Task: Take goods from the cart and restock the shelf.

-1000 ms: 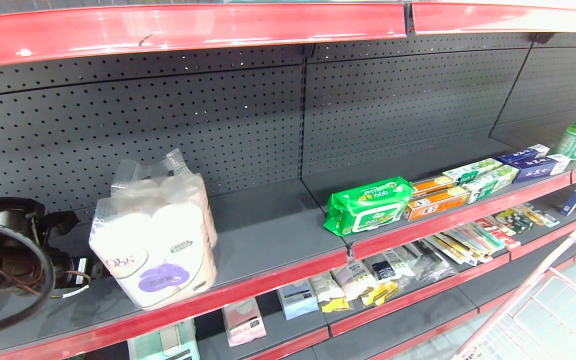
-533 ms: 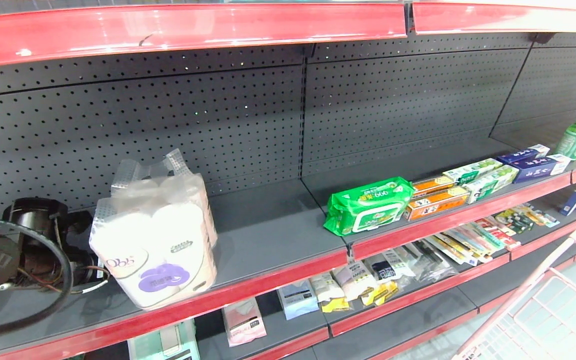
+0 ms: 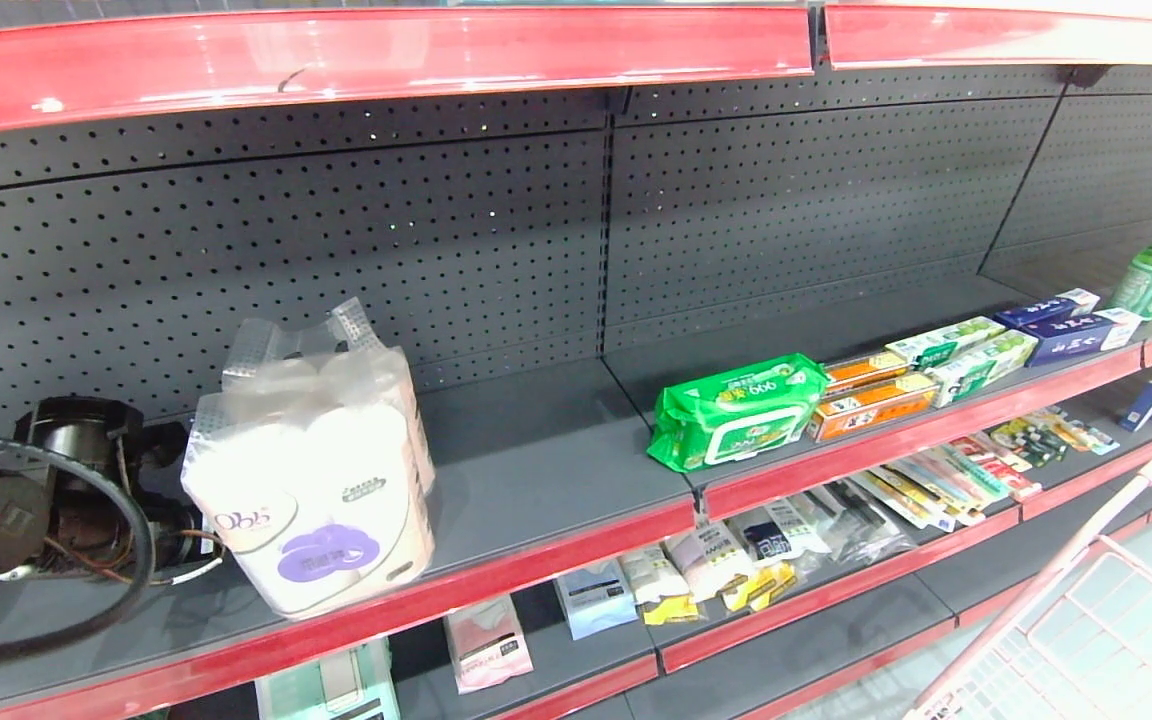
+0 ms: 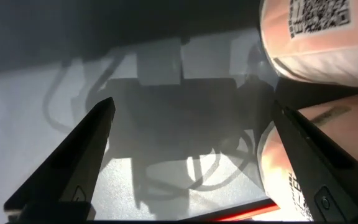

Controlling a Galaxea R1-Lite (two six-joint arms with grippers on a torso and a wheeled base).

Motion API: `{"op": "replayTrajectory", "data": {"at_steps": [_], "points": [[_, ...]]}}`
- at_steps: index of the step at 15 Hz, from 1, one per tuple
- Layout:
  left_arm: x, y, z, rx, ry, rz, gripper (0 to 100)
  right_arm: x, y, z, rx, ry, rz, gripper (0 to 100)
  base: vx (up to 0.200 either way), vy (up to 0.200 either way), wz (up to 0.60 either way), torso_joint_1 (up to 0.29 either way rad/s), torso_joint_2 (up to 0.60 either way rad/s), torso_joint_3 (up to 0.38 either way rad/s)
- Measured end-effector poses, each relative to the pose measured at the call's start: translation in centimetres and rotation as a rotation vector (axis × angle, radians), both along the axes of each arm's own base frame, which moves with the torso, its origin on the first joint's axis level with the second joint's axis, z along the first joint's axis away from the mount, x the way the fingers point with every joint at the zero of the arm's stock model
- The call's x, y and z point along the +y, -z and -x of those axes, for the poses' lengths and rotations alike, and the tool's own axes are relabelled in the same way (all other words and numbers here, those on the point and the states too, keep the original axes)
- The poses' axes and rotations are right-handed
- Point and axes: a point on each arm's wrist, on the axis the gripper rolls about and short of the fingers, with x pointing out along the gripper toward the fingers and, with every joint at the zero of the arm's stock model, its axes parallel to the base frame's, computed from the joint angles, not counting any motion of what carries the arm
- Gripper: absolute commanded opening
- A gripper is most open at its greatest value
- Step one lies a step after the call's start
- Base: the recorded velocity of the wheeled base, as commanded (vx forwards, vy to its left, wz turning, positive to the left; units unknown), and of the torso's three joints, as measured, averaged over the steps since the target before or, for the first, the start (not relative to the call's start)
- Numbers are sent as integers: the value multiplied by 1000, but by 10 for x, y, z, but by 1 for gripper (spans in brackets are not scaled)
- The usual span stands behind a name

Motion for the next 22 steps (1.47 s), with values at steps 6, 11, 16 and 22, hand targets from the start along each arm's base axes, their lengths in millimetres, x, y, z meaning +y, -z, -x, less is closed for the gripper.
{"op": "replayTrajectory", "data": {"at_steps": [6,11,16,22], "points": [[-1,2,2,16,0,5,100,0,0,0,1,0,0,100,0,0,0,0,0,0],[-3,3,7,56,4,15,100,0,0,0,0,0,0,100,0,0,0,0,0,0],[-4,2,7,54,7,14,100,0,0,0,1,0,0,100,0,0,0,0,0,0],[-7,2,7,54,19,14,100,0,0,0,0,1,0,100,0,0,0,0,0,0]]}}
